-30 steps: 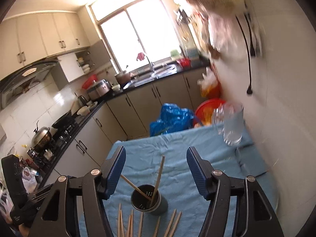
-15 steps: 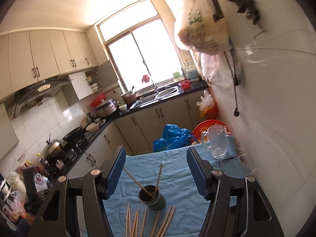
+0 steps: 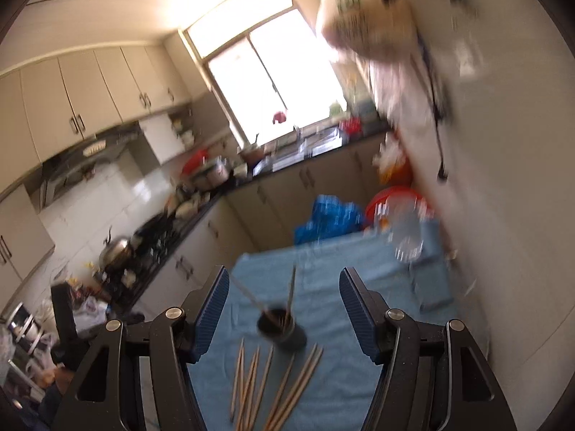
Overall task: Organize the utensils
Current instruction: 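Move both open grippers back down to the remaining chopsticks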
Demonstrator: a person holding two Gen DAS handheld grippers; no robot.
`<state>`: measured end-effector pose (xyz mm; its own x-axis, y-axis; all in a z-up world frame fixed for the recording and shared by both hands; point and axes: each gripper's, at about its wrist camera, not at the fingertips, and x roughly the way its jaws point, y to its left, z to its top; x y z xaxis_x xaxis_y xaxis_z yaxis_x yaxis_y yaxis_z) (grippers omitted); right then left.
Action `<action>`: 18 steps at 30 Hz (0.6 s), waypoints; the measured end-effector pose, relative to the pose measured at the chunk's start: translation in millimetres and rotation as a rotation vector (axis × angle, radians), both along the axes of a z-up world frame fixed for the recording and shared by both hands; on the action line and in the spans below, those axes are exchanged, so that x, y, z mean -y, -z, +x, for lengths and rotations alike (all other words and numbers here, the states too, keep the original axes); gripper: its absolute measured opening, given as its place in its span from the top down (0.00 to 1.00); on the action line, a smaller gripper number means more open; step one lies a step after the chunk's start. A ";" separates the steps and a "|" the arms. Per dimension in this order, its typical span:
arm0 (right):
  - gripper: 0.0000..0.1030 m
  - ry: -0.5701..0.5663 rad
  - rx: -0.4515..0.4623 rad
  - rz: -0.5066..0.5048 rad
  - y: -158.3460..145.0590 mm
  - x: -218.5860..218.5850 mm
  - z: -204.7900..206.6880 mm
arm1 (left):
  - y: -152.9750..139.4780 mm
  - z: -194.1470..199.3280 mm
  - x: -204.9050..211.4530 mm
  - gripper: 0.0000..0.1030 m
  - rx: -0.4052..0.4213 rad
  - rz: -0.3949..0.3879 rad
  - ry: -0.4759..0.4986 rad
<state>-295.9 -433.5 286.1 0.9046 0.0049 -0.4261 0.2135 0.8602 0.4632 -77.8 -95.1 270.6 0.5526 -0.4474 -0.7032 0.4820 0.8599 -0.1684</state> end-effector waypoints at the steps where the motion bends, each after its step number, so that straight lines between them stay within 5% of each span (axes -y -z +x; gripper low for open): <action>1: 0.33 -0.013 -0.026 0.008 12.9 -0.5 5.1 | 6.7 -1.5 -0.2 0.58 -0.022 0.008 -0.019; 7: 0.34 -0.065 -0.214 0.090 101.7 -4.2 42.1 | 42.7 10.1 -4.5 0.58 -0.131 0.059 -0.064; 14: 0.61 -0.053 -0.411 0.207 191.2 -31.7 84.1 | 91.1 52.7 -9.5 0.58 -0.264 0.071 0.014; 18: 0.62 -0.026 -0.519 0.248 227.1 -46.5 114.4 | 125.7 82.0 -16.2 0.63 -0.359 0.075 0.032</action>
<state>-181.6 -387.0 59.0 0.5757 0.1807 -0.7974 0.4465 0.7476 0.4917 4.2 -78.9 144.9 0.2511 -0.4009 -0.8810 0.4308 0.8614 -0.2692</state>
